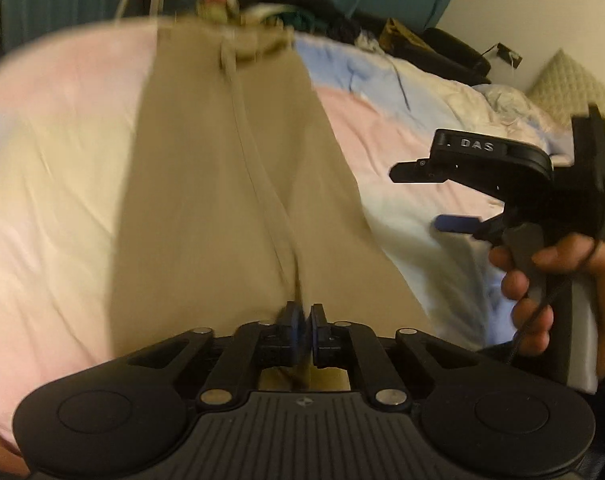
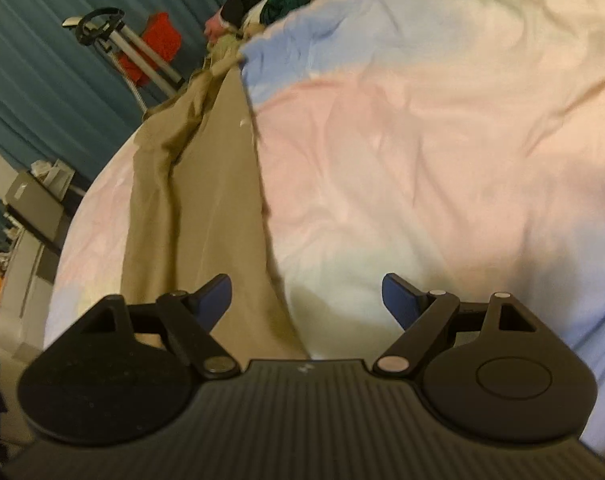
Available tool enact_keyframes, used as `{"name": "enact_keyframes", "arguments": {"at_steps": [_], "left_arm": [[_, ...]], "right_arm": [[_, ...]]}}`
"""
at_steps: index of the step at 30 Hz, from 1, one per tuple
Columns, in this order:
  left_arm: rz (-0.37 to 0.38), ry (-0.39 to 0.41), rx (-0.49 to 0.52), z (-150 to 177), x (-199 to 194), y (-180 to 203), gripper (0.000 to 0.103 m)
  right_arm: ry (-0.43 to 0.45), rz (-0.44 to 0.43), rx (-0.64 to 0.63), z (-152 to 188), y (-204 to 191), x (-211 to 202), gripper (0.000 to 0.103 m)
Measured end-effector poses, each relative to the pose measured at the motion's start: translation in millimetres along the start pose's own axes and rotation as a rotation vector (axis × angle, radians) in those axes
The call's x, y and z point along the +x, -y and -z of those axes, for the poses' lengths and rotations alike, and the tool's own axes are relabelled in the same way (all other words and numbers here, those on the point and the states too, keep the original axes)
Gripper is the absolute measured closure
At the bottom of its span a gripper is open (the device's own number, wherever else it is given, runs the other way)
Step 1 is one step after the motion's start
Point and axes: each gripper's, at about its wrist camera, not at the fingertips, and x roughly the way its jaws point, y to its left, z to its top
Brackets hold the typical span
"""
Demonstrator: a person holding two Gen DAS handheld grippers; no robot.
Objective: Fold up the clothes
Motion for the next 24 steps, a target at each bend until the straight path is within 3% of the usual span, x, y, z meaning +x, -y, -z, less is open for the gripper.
{"name": "enact_keyframes", "arguments": {"at_steps": [2,6,8,13,19,24], "left_arm": [[0.042,-0.009,-0.038,-0.8,-0.9,-12.4,0.081],[0.064,0.046,-0.166,-13.7,-14.6,-51.2,0.037],[0.062,0.079,-0.257,-24.8,-18.0,-75.7,0.031],[0.043,0.059,-0.466,-40.8,-2.9,-131.7,0.030],[-0.016,-0.079,-0.570,-28.1,32.6,-158.7,0.030],[0.029,-0.082,-0.649,-23.2,32.9,-170.1,0.028]], "right_arm": [[-0.039,-0.026,0.032,6.3,5.4,0.1,0.019],[-0.034,-0.038,0.075,12.4,10.9,-10.3,0.019],[-0.039,-0.037,0.069,15.3,8.9,-12.0,0.019],[-0.094,-0.058,0.138,20.9,15.6,-7.3,0.019],[-0.207,-0.088,0.139,34.3,12.4,1.3,0.023],[-0.267,-0.093,0.058,42.3,-0.6,5.7,0.023]]}}
